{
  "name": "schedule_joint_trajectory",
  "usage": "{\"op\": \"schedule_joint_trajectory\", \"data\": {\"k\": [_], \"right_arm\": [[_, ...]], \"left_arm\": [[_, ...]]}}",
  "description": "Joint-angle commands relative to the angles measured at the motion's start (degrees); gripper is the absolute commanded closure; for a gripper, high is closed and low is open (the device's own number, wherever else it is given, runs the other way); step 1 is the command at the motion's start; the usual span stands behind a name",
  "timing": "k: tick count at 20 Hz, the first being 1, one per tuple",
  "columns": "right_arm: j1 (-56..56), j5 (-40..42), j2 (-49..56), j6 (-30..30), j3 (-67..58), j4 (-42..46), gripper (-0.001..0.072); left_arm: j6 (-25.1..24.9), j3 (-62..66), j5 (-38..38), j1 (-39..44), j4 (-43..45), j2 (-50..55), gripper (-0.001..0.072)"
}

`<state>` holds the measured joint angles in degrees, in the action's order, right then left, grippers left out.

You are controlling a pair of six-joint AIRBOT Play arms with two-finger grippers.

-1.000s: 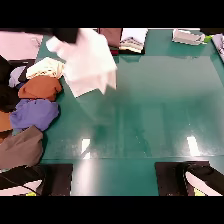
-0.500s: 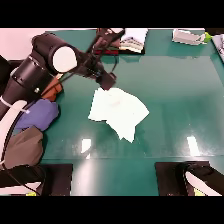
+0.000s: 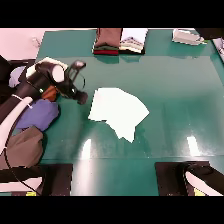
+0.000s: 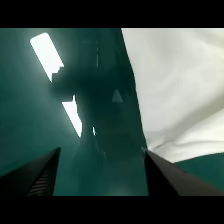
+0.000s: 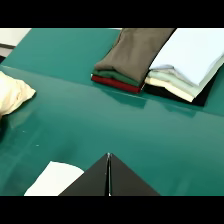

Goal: Fold the shirts.

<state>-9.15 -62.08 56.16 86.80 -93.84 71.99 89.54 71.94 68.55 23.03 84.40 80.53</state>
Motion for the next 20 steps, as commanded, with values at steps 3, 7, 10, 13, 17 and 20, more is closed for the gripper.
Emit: {"op": "schedule_joint_trajectory", "data": {"k": [3, 7, 10, 13, 17, 20], "right_arm": [[-0.1, -1.6, 3.0, 0.3, 0.0, 0.0, 0.0697], [-0.1, -2.9, 4.8, 0.8, 0.0, 0.0, 0.0697], [-0.1, -3.4, 5.6, 0.8, 0.0, 0.0, 0.0697], [0.0, -4.2, 5.7, 0.8, 0.0, 0.1, 0.0696], [0.0, -11.2, 5.2, 4.7, 2.5, 6.3, 0.0697], [0.0, -13.2, 2.6, 5.6, 14.9, 10.8, 0.0696]], "left_arm": [[0.4, -8.9, -8.0, 2.2, -8.1, 3.3, 0.0098], [0.4, -8.9, -9.5, 5.7, -8.3, 5.1, 0.0098], [0.4, -8.9, -8.7, 5.8, -8.5, 5.8, 0.0099], [0.4, -8.9, -9.0, 5.7, -8.0, 5.7, 0.0620], [0.5, -4.7, -9.2, 2.5, -5.0, 3.3, 0.0682], [0.4, -0.9, -9.1, -2.0, -5.1, 0.4, 0.0682]]}}
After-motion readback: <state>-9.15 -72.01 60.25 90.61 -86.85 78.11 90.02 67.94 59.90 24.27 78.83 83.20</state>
